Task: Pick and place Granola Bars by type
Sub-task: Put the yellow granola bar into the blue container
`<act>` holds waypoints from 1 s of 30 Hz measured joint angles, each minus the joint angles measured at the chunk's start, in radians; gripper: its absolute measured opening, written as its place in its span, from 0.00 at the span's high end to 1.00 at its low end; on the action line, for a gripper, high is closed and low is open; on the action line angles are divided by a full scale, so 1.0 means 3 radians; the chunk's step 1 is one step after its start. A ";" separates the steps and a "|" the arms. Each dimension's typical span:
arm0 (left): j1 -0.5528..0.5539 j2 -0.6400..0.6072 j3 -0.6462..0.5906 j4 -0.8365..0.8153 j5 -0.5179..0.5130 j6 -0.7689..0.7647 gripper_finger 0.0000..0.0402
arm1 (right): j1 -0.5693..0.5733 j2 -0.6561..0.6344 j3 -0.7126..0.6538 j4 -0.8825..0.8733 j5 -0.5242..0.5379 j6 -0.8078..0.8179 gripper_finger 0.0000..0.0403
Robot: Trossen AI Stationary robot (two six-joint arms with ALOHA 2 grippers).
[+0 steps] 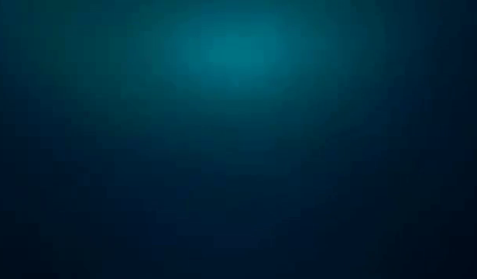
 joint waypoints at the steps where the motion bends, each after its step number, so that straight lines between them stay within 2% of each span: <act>1: 0.0000 0.0000 0.0000 0.0000 -0.0001 -0.0046 0.64 | 0.0076 0.0002 0.0000 -0.0005 0.0073 0.0028 0.87; 5: -0.0025 0.0000 0.0000 0.0000 0.0001 -0.0201 0.64 | 0.0369 0.0060 0.0000 -0.0004 0.0303 0.0056 0.87; 9: -0.0076 0.0014 0.0000 0.0001 0.0001 -0.0285 0.64 | 0.0648 0.0210 0.0025 -0.0007 0.0392 0.0120 0.87; 15: -0.0125 0.0072 0.0003 0.0015 -0.0004 -0.0469 0.64 | 0.0954 0.0785 0.0470 -0.0437 0.0450 0.0124 0.87; 21: -0.0141 0.0171 -0.0003 -0.0053 -0.0019 -0.0564 0.64 | 0.1015 0.1483 0.1128 -0.0947 0.0529 -0.0089 0.87; 30: -0.0166 0.0194 -0.0003 -0.0211 -0.0085 -0.0613 0.64 | 0.1022 0.2283 0.1653 -0.0926 0.0520 -0.0117 0.87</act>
